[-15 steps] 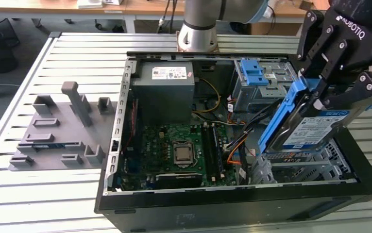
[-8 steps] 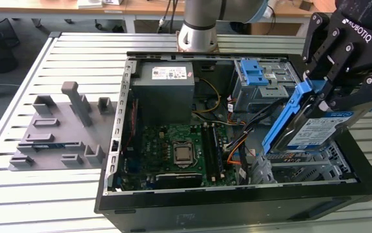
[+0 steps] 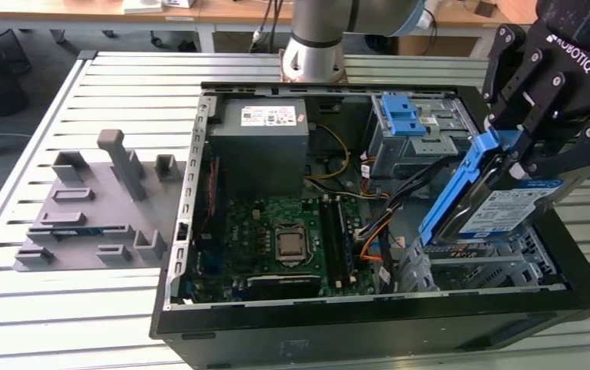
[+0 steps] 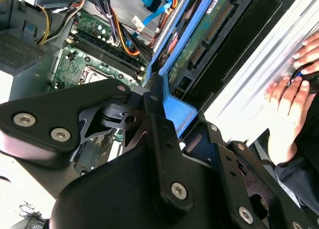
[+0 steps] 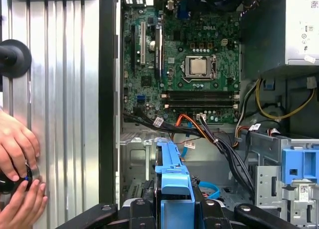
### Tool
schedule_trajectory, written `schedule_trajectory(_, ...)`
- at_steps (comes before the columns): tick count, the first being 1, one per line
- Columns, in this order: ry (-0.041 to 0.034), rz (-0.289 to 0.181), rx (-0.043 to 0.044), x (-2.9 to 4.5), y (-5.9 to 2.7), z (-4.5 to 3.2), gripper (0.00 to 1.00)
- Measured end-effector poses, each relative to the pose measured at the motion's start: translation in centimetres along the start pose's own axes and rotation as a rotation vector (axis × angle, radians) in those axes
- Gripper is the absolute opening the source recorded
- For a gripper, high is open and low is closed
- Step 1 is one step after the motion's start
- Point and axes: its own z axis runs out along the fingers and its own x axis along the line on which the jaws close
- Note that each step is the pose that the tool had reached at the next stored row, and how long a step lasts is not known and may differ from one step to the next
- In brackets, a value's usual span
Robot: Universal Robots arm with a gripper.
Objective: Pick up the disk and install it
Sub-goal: 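Insert the disk into the insertion slot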
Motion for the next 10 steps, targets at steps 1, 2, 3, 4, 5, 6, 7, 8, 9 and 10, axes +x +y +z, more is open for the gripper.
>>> schedule_trajectory(1,0.0,0.0,0.0,0.01,-0.06,0.04,0.36)
schedule_trajectory(2,0.0001,0.0,0.0,0.05,-0.12,0.07,0.36)
schedule_trajectory(3,0.0002,0.0,0.0,0.09,-0.16,0.1,0.36)
schedule_trajectory(4,0.0,0.0,0.0,0.14,-0.18,0.14,0.36)
schedule_trajectory(5,0.0,0.0,0.0,0.2,-0.21,0.17,0.36)
schedule_trajectory(6,0.0,0.0,0.0,0.25,-0.24,0.2,0.36)
schedule_trajectory(7,0.0,0.0,0.0,0.31,-0.27,0.23,0.36)
schedule_trajectory(8,0.0001,0.0,0.0,0.37,-0.29,0.26,0.36)
schedule_trajectory(9,0.0,0.0,0.0,0.43,-0.31,0.29,0.36)
schedule_trajectory(10,0.0,0.0,0.0,0.48,-0.33,0.32,0.36)
